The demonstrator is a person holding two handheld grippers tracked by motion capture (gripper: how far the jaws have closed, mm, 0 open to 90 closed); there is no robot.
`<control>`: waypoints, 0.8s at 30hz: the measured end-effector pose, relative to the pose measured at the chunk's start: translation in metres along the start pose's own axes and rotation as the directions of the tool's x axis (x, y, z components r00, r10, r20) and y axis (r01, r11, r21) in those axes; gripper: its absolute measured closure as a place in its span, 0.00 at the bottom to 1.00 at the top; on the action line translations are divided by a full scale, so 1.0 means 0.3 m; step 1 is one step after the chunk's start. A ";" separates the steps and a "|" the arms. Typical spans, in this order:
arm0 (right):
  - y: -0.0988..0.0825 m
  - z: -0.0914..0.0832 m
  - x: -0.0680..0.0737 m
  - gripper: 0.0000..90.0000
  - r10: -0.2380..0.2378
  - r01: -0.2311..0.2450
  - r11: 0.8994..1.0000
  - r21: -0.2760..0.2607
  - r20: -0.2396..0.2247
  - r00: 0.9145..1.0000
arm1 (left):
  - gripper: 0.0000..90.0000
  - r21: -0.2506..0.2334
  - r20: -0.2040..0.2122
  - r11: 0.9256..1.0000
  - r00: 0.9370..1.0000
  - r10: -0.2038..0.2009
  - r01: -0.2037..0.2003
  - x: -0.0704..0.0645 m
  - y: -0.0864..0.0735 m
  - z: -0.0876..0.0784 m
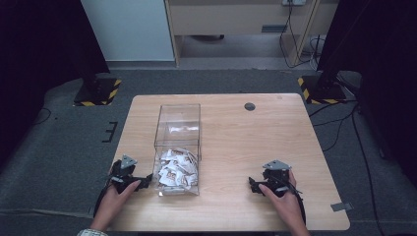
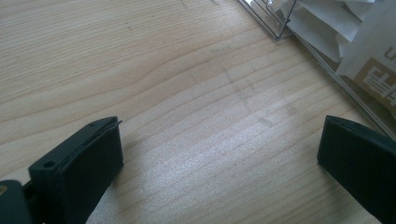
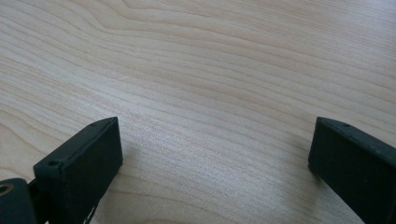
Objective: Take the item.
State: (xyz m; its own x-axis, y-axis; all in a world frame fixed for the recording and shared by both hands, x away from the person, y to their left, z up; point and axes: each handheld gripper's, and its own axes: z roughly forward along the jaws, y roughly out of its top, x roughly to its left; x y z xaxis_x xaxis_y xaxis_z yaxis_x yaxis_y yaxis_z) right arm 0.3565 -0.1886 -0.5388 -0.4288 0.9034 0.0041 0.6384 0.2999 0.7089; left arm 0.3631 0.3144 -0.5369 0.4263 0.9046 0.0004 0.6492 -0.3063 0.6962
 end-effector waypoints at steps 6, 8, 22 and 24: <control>0.000 0.000 0.000 0.03 0.000 0.000 1.000 0.000 0.000 1.000 | 0.00 0.002 -0.004 1.000 1.000 -0.002 0.002 -0.001 0.000 -0.001; 0.000 0.000 0.000 0.03 0.000 0.000 1.000 0.000 0.000 1.000 | 0.00 0.001 -0.004 1.000 1.000 -0.002 0.002 -0.001 -0.001 -0.001; 0.025 -0.029 -0.001 0.08 -0.022 0.021 0.999 -0.033 -0.014 1.000 | 0.00 0.001 -0.005 1.000 1.000 -0.004 0.004 -0.002 -0.001 -0.001; 0.041 -0.045 0.008 0.08 -0.024 0.022 0.999 -0.044 -0.026 0.999 | 0.00 0.001 -0.005 1.000 1.000 -0.005 0.005 -0.002 -0.001 -0.001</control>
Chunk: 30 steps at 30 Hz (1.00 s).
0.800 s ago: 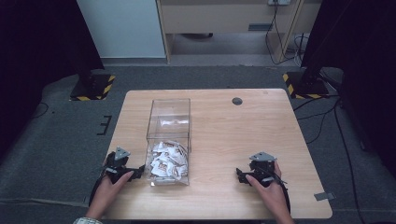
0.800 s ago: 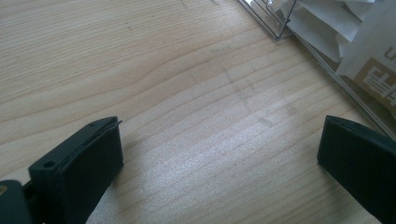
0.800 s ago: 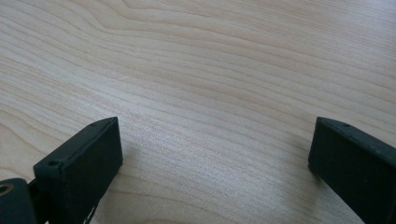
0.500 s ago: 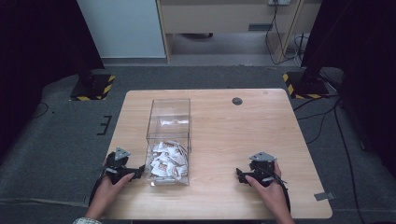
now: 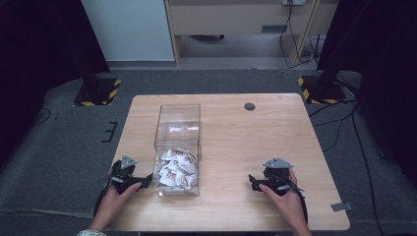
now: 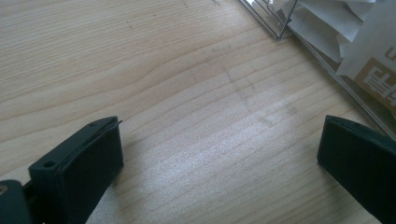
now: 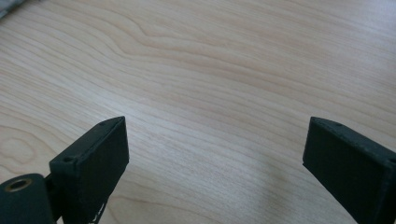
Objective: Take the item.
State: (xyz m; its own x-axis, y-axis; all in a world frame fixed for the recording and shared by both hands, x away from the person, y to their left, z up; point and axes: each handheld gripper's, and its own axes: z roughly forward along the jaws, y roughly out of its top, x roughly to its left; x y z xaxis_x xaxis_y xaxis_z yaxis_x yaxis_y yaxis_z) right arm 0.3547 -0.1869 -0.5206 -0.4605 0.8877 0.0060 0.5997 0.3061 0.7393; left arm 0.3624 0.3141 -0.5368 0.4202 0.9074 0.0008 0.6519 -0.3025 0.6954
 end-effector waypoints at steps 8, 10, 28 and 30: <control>0.026 -0.025 0.029 0.09 -0.020 0.019 1.000 -0.016 -0.038 0.999 | 0.00 -0.001 0.001 1.000 1.000 -0.001 0.001 0.001 0.001 0.001; 0.031 -0.026 0.037 0.09 -0.021 0.020 1.000 -0.010 -0.045 0.999 | 0.00 -0.001 0.001 1.000 1.000 -0.001 0.001 0.000 0.001 0.001; 0.078 -0.074 0.087 0.24 -0.088 0.088 0.996 -0.005 -0.070 0.994 | 0.00 0.000 -0.002 1.000 1.000 -0.003 0.003 -0.001 0.000 0.000; 0.083 -0.079 0.089 0.24 -0.086 0.086 0.996 -0.005 -0.075 0.993 | 0.00 0.000 -0.002 1.000 1.000 -0.003 0.003 -0.001 0.000 0.000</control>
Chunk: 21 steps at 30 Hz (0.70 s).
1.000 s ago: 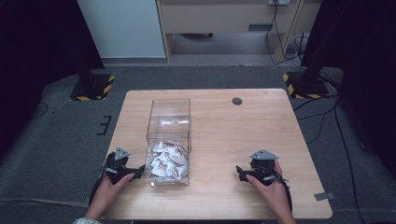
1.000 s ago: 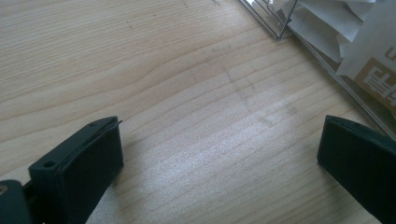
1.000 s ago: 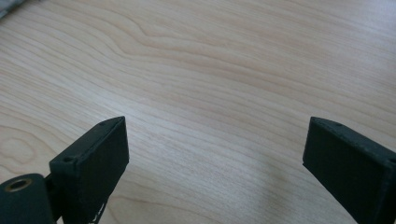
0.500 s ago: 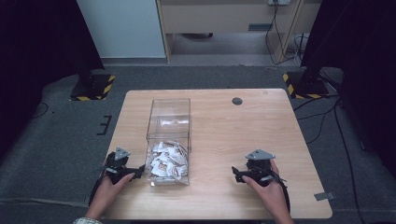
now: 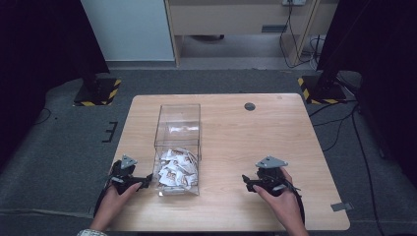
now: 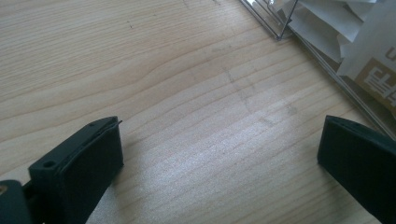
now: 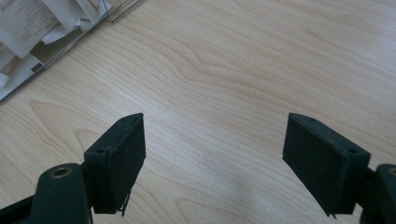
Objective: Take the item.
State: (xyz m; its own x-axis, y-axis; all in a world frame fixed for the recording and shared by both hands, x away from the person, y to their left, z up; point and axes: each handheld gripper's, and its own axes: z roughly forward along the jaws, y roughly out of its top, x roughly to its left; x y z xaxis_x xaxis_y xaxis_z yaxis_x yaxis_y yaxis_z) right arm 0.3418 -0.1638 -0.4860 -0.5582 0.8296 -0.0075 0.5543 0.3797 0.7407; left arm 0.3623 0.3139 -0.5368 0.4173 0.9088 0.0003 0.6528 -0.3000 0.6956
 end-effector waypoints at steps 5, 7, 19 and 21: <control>0.012 -0.005 0.014 0.26 -0.010 0.010 1.000 0.001 -0.011 1.000 | 0.00 0.000 0.000 1.000 1.000 0.000 0.000 0.000 0.000 0.000; 0.021 -0.004 0.029 0.28 -0.022 0.022 1.000 0.004 -0.011 1.000 | 0.00 0.000 0.000 1.000 1.000 0.000 0.000 0.000 0.000 0.000; 0.072 0.018 0.057 0.33 -0.044 0.045 0.999 0.029 -0.025 0.999 | 0.00 0.000 0.000 1.000 1.000 0.001 -0.001 0.000 0.000 0.000; 0.086 0.022 0.065 0.36 -0.042 0.043 0.999 0.029 -0.037 0.998 | 0.00 0.000 0.000 1.000 1.000 0.001 -0.001 0.000 -0.001 -0.001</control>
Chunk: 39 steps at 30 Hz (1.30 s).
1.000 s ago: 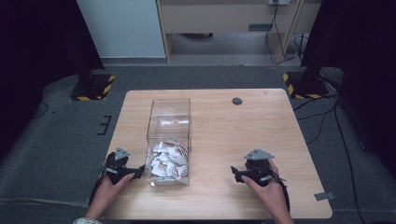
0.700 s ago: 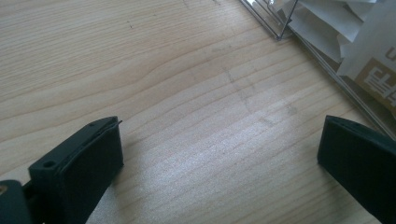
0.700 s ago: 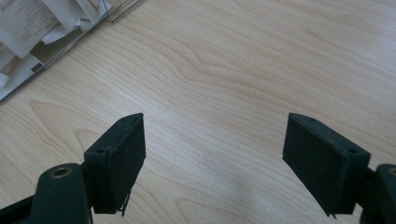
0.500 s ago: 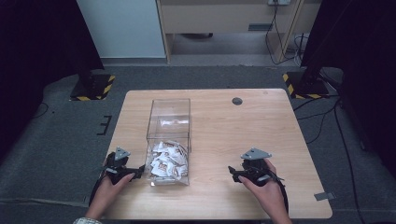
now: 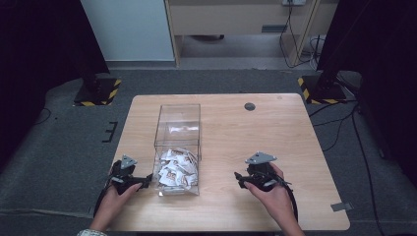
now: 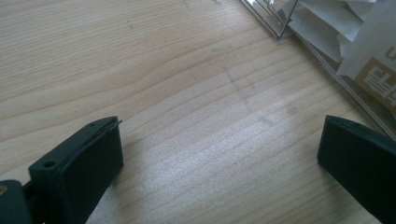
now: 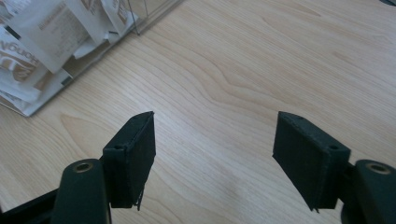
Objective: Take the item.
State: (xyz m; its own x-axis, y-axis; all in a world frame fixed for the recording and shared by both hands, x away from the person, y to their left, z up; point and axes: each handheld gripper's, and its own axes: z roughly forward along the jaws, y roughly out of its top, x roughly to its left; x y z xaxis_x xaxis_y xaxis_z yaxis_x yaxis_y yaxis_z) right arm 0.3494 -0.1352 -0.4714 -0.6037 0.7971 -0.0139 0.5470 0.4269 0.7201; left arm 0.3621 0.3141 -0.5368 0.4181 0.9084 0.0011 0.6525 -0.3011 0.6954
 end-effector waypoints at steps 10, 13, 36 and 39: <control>0.084 -0.002 0.043 0.40 -0.045 0.045 0.999 0.000 -0.037 0.998 | 0.00 0.000 0.000 1.000 1.000 0.000 0.000 0.000 0.000 0.000; 0.102 -0.005 0.052 0.44 -0.051 0.051 0.999 0.006 -0.036 0.998 | 0.00 0.000 0.000 1.000 1.000 0.000 0.000 0.000 0.000 0.000; 0.234 -0.025 0.119 0.63 -0.127 0.125 0.992 -0.023 -0.102 0.987 | 0.00 0.000 0.000 1.000 1.000 0.000 0.000 0.000 0.000 0.000; 0.254 -0.029 0.132 0.64 -0.144 0.141 0.989 -0.032 -0.097 0.985 | 0.00 0.000 0.000 1.000 1.000 0.000 0.000 0.000 0.000 0.000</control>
State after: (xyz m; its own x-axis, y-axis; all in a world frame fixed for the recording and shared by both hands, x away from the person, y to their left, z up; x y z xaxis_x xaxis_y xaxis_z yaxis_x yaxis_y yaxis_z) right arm 0.3621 -0.0748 -0.4111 -0.7296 0.6821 -0.0495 0.4374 0.5211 0.7329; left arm 0.3621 0.3142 -0.5368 0.4182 0.9084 0.0011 0.6525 -0.3012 0.6954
